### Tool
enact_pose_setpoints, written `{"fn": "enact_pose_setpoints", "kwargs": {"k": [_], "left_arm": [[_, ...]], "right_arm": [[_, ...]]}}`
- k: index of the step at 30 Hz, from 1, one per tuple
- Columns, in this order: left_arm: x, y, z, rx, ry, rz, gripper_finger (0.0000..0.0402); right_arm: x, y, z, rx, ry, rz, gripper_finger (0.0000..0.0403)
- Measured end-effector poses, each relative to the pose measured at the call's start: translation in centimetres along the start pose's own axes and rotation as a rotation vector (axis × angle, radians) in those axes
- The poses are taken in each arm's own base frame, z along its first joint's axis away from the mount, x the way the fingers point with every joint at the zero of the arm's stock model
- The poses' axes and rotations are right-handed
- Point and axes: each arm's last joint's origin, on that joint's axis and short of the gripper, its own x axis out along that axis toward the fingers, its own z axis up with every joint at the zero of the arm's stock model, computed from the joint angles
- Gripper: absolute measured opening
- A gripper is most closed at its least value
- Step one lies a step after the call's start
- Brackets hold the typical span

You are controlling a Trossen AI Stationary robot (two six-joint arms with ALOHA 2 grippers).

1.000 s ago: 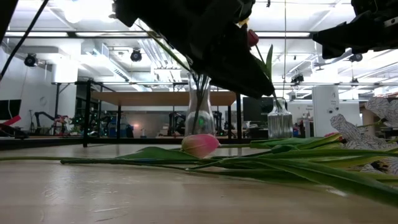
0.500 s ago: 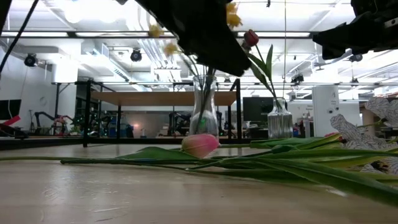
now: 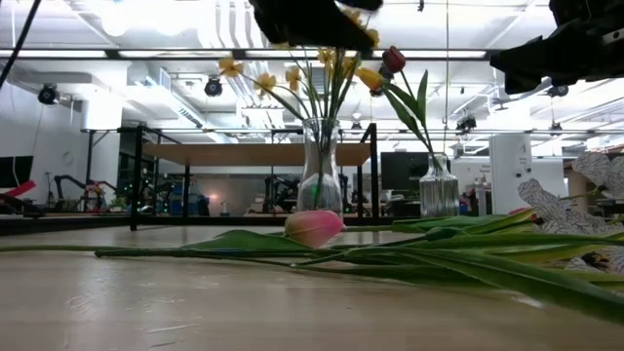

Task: Pick and place flowers into a vace then onto a shelf
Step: Put the red tulip into the bottom transparent vase

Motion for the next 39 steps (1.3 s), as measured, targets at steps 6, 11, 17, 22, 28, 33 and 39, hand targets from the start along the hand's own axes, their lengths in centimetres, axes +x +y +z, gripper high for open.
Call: {"fn": "enact_pose_setpoints", "kwargs": {"k": [6,11,17,22,28,33,39], "left_arm": [[2.4,-1.2,-1.5,0.019,-0.005,0.104,0.0244],[5.9,-0.9,-3.2,0.036,0.034,0.132,0.0244],[9.4,0.0,-4.1,0.049,0.078,0.184,0.0244],[12.0,0.9,-5.3,0.068,0.192,0.227,0.0244],[13.6,2.4,-4.6,0.065,0.283,0.269,0.0244],[13.6,3.4,-4.1,0.063,0.311,0.290,0.0244],[13.6,4.2,-4.8,0.065,0.358,0.305,0.0244]], "right_arm": [[0.0,0.0,0.0,0.000,-0.002,-0.001,0.0057],[0.0,0.0,0.0,-0.001,-0.004,-0.001,0.0057],[0.1,0.0,-0.2,0.062,0.010,0.006,0.0057],[0.2,0.1,-0.4,0.083,0.025,0.011,0.0057],[0.3,0.1,-0.5,0.084,0.032,0.015,0.0057],[0.3,0.1,-0.5,0.082,0.032,0.015,0.0057],[0.3,0.1,-0.5,0.078,0.032,0.015,0.0057]]}}
